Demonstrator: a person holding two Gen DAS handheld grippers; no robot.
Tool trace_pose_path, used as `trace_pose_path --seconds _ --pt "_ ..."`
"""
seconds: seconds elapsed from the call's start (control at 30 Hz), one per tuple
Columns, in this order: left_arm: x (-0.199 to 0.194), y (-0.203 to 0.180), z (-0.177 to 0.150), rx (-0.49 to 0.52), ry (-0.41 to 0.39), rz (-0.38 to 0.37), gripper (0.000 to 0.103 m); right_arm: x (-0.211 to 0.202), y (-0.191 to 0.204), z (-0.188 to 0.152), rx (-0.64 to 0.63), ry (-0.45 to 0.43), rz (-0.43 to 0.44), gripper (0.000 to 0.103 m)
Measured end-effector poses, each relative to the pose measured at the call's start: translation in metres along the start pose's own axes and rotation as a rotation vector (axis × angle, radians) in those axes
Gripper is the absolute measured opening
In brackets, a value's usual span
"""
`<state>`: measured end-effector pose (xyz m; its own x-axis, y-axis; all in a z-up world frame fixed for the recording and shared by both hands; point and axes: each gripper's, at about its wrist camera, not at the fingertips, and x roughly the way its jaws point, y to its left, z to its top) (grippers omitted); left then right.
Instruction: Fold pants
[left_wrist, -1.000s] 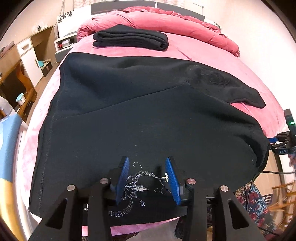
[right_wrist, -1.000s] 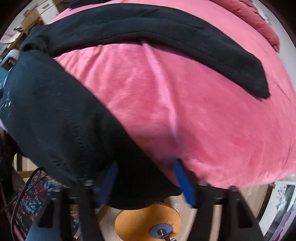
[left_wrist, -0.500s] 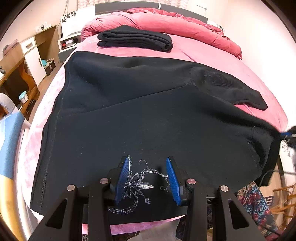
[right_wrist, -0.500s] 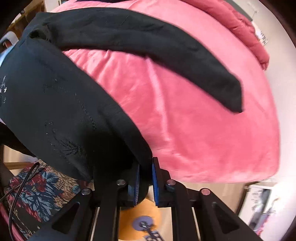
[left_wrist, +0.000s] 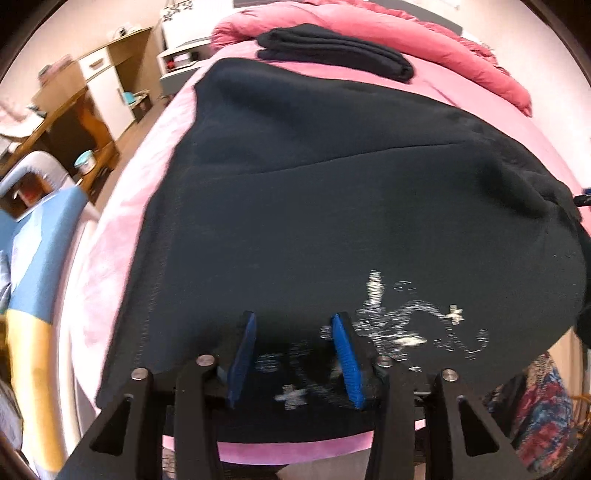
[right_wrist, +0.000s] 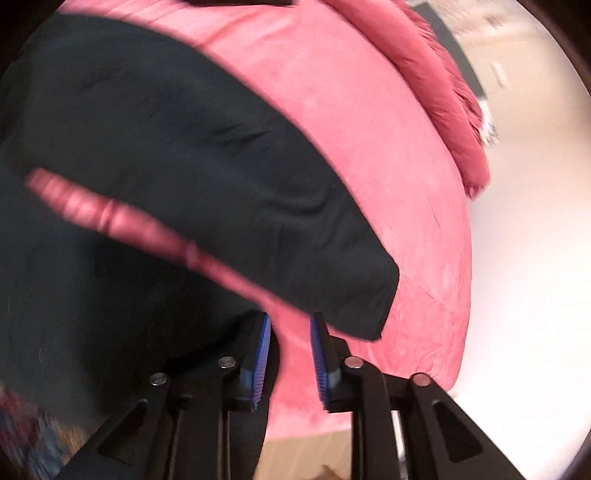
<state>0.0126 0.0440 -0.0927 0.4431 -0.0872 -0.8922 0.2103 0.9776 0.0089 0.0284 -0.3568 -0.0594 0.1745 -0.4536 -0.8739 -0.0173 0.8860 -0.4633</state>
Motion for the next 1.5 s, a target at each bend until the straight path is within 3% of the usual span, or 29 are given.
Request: trace_pose_path --seconds 0.03,0.17,0.27,0.37,0.5,0.57,0.63,0.67,0.8,0.87,0.9,0.93,0.97,1.03,1.13,1.27,1.33,1.43,1.5 --pt "0.0 0.005 -0.001 -0.01 -0.003 0.013 0.051 -0.001 -0.009 -0.001 0.087 -0.004 0.085 0.045" --pt "0.004 0.023 -0.003 -0.069 -0.016 -0.007 0.052 -0.009 -0.065 -0.067 0.472 -0.031 0.39 0.049" --pt "0.005 0.024 0.0 -0.076 -0.02 -0.004 0.053 -0.005 -0.093 -0.154 0.792 -0.061 0.621 0.064" --pt "0.006 0.022 0.005 -0.075 -0.021 0.0 0.053 -0.006 -0.097 -0.236 1.025 -0.087 0.79 0.068" --pt "0.008 0.023 0.004 -0.095 -0.023 -0.004 0.053 0.007 -0.081 -0.309 1.263 -0.121 0.959 0.085" --pt "0.007 0.022 0.004 -0.098 -0.021 -0.003 0.053 0.025 -0.082 -0.328 1.4 -0.142 1.007 0.086" --pt "0.002 0.021 0.003 -0.09 -0.026 -0.003 0.053 0.054 -0.077 -0.348 1.628 -0.13 1.072 0.091" --pt "0.002 0.022 0.003 -0.09 -0.029 -0.001 0.053 0.061 -0.074 -0.349 1.656 -0.144 1.101 0.093" --pt "0.0 0.026 0.001 -0.102 -0.025 0.007 0.053 0.101 -0.08 -0.329 1.761 -0.166 1.052 0.095" --pt "-0.001 0.027 0.0 -0.102 -0.03 0.013 0.053 0.112 -0.085 -0.314 1.783 -0.128 0.965 0.092" --pt "-0.001 0.028 -0.001 -0.104 -0.029 0.015 0.053 0.111 -0.089 -0.308 1.757 -0.143 0.94 0.083" --pt "-0.001 0.029 -0.001 -0.107 -0.024 0.017 0.053 0.105 -0.096 -0.294 1.681 -0.136 0.883 0.047" --pt "0.0 0.031 -0.001 -0.113 -0.02 0.017 0.053 0.098 -0.104 -0.285 1.631 -0.131 0.845 0.021" --pt "0.001 0.033 0.0 -0.122 -0.017 0.014 0.053 0.075 -0.12 -0.26 1.488 -0.164 0.74 0.015" --pt "0.001 0.032 0.0 -0.116 -0.012 0.022 0.053 0.027 -0.148 -0.224 1.249 -0.293 0.6 0.01" --pt "-0.001 0.03 -0.001 -0.113 -0.005 0.033 0.053 -0.029 -0.169 -0.2 1.056 -0.536 0.56 0.009" --pt "-0.002 0.029 -0.002 -0.111 -0.002 0.039 0.053 -0.038 -0.174 -0.195 1.011 -0.578 0.496 0.009" --pt "-0.002 0.027 0.0 -0.112 0.001 0.047 0.053 -0.002 -0.178 -0.196 1.036 -0.462 0.443 0.009" --pt "-0.004 0.027 0.0 -0.116 0.006 0.048 0.053 0.057 -0.172 -0.202 1.096 -0.25 0.423 0.01"
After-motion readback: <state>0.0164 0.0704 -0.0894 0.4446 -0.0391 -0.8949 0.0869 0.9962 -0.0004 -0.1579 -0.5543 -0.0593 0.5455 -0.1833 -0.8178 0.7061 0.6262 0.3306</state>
